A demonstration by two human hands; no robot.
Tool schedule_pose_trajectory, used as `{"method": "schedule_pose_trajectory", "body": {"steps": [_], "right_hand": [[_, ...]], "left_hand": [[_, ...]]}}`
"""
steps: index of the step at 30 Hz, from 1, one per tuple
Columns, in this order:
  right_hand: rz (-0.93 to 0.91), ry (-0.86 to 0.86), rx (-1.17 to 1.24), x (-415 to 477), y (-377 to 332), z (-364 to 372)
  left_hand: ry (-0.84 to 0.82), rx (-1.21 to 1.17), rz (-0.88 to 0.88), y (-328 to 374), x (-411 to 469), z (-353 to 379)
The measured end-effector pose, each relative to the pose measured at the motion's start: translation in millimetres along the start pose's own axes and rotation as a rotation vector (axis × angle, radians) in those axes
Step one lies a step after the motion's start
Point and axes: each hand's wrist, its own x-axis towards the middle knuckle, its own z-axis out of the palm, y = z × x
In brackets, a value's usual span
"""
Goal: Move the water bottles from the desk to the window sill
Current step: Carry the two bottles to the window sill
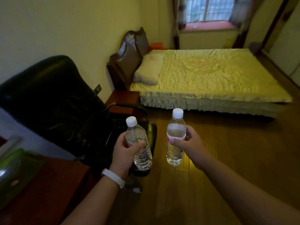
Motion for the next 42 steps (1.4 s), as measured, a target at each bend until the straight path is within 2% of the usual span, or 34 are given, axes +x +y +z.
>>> {"method": "schedule_pose_trajectory", "body": {"steps": [12, 23, 33, 42], "right_hand": [[0.049, 0.325, 0.007, 81.3, 18.3, -104.0], [0.054, 0.565, -0.079, 191.3, -21.4, -163.8], [0.007, 0.745, -0.002, 247.2, -30.4, -237.1], [-0.013, 0.806, 0.066, 303.2, -24.8, -382.8]], "left_hand": [[-0.358, -0.04, -0.094, -14.8, 149.2, 132.0], [-0.674, -0.036, -0.064, 2.2, 321.8, 248.9], [-0.788, 0.004, -0.073, -0.6, 396.7, 362.1], [-0.838, 0.02, -0.09, 2.7, 426.3, 519.6]]}}
